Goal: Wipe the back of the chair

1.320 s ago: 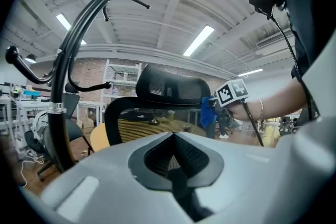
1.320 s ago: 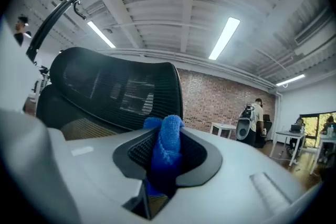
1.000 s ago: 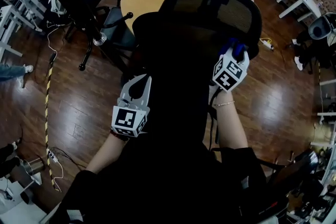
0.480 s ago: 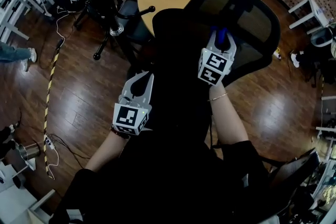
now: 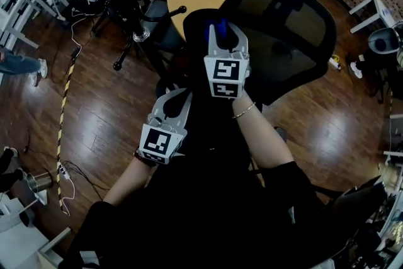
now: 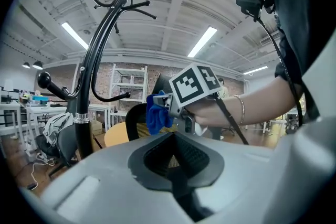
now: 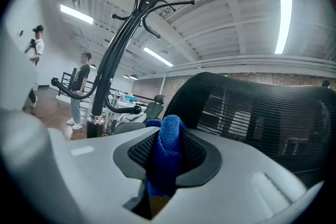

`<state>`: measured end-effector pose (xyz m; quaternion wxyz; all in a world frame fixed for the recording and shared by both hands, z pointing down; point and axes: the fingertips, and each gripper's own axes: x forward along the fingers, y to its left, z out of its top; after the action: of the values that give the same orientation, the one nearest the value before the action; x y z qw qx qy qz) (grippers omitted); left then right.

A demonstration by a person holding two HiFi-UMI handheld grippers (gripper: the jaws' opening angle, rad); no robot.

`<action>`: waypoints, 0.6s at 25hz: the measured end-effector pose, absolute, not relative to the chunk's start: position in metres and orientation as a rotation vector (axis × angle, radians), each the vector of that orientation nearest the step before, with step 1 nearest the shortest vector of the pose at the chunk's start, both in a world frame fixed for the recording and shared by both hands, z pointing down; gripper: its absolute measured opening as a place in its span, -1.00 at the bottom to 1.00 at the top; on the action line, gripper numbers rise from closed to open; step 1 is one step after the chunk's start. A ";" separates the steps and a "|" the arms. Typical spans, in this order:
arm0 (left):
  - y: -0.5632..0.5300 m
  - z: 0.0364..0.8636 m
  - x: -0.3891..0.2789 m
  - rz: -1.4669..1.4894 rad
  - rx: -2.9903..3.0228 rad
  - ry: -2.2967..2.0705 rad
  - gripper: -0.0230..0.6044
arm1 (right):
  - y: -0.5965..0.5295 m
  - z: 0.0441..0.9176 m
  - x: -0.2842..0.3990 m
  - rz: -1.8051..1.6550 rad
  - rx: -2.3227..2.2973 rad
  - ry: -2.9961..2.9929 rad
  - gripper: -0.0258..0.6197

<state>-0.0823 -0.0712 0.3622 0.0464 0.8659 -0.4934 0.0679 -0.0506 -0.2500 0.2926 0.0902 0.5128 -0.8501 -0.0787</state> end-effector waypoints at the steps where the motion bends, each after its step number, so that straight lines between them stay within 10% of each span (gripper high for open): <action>1: -0.070 0.364 -0.083 0.206 2.639 -1.501 -0.90 | -0.241 0.289 -0.058 -0.246 1.484 -2.572 -0.64; 6: -0.084 0.366 -0.066 0.191 2.664 -1.447 -0.90 | -0.193 0.280 -0.023 -0.355 1.404 -2.660 -0.64; 15: -0.084 0.351 -0.009 0.261 2.745 -1.344 -0.90 | -0.178 0.354 0.256 -0.067 1.932 -2.087 -0.64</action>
<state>-0.0085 -0.0837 0.3507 0.0373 0.8942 -0.4378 0.0851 0.2558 -0.1777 0.3537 0.1479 0.6718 -0.7254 -0.0232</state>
